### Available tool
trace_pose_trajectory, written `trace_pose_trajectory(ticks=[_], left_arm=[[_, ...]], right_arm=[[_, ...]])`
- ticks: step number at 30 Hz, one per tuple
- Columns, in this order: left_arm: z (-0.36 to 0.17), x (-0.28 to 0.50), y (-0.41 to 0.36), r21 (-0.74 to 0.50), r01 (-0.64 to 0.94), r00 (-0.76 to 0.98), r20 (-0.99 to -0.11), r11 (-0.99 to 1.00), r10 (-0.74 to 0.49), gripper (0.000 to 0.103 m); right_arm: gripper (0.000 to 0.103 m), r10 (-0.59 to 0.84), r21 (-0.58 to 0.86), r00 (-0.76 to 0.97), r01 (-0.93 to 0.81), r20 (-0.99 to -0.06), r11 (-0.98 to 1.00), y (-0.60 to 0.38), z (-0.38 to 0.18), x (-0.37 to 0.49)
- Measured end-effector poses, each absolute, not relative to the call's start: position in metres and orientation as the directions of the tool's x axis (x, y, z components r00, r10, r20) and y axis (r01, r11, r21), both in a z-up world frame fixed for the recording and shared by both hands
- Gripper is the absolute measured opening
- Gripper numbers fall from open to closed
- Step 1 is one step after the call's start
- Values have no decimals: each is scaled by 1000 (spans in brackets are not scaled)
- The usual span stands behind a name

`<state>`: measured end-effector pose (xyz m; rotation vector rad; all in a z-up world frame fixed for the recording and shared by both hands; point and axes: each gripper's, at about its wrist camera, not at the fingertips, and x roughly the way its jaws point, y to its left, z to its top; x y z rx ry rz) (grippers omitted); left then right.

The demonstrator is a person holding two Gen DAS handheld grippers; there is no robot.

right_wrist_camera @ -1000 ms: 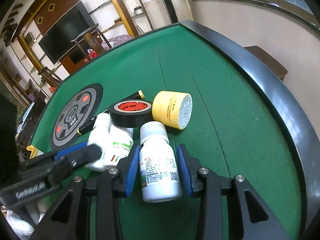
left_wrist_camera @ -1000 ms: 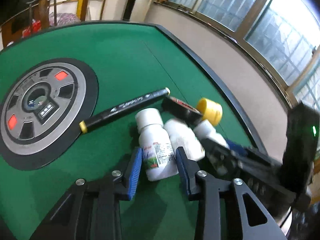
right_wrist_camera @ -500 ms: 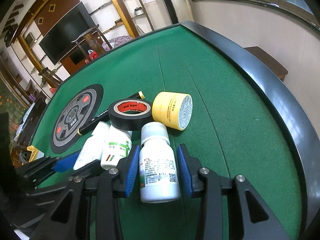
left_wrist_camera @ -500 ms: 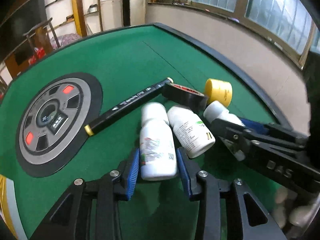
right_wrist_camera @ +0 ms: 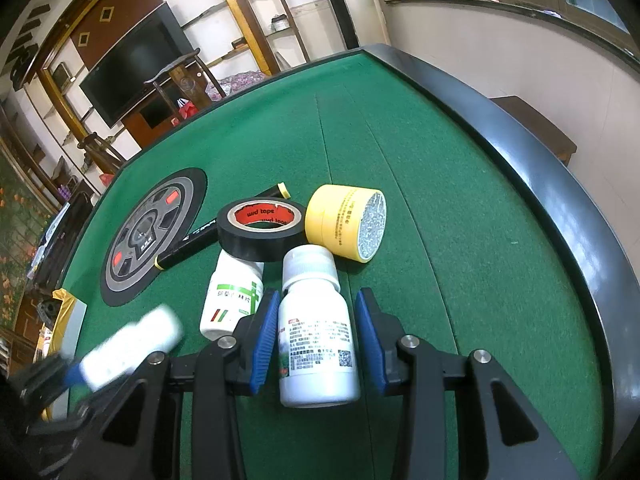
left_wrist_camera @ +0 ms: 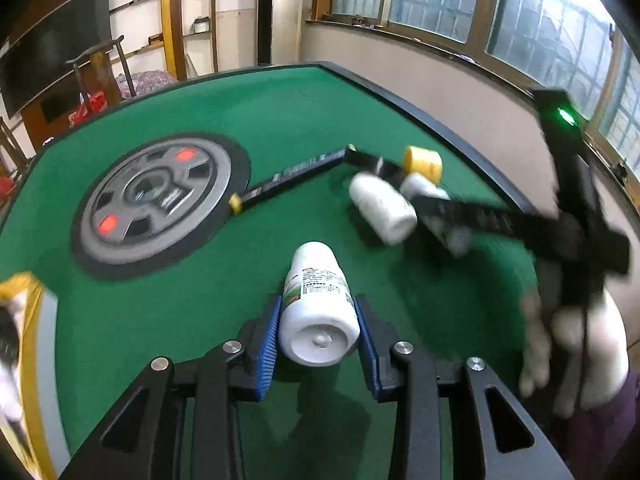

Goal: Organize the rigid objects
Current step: 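Carry both bottles to the tray and release the left tool's bottle inside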

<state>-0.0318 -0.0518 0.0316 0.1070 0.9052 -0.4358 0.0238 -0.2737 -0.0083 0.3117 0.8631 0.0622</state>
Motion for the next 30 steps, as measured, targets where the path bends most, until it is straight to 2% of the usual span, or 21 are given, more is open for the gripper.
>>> trace_pose_trajectory(ticks=[2, 4, 5, 7, 9, 11, 12, 20, 24, 30], left_arm=[[31, -39, -52, -73, 414, 545, -779, 907, -311, 37], [26, -38, -57, -43, 419, 542, -790, 907, -288, 43], [24, -37, -57, -41, 420, 537, -794, 907, -284, 49], [17, -31, -63, -34, 426, 540, -792, 904, -284, 51], [7, -31, -70, 17, 429, 558, -792, 903, -250, 48], [2, -39, -71, 27, 430, 568, -785, 902, -247, 37], [3, -41, -69, 24, 429, 566, -786, 903, -248, 35], [29, -76, -26, -39, 357, 581, -773, 933, -255, 36], [47, -97, -2, -44, 312, 634, -735, 949, -242, 36], [65, -113, 37, -84, 266, 675, -695, 960, -247, 36]], right_arm=[[40, 176, 289, 652, 69, -738, 955, -273, -8, 24], [42, 176, 283, 653, 62, -737, 957, -271, -8, 25], [43, 177, 282, 654, 59, -736, 958, -271, -8, 26], [44, 180, 285, 656, 56, -733, 957, -271, -9, 27], [47, 192, 295, 657, 48, -729, 954, -272, -9, 28], [53, 201, 295, 658, 33, -725, 955, -269, -10, 28], [56, 203, 287, 657, 21, -726, 958, -266, -10, 29], [59, 200, 276, 657, 12, -726, 961, -264, -11, 30], [36, 131, 238, 663, 72, -737, 969, -266, -11, 25], [34, 55, 159, 662, 97, -747, 983, -257, -8, 19]])
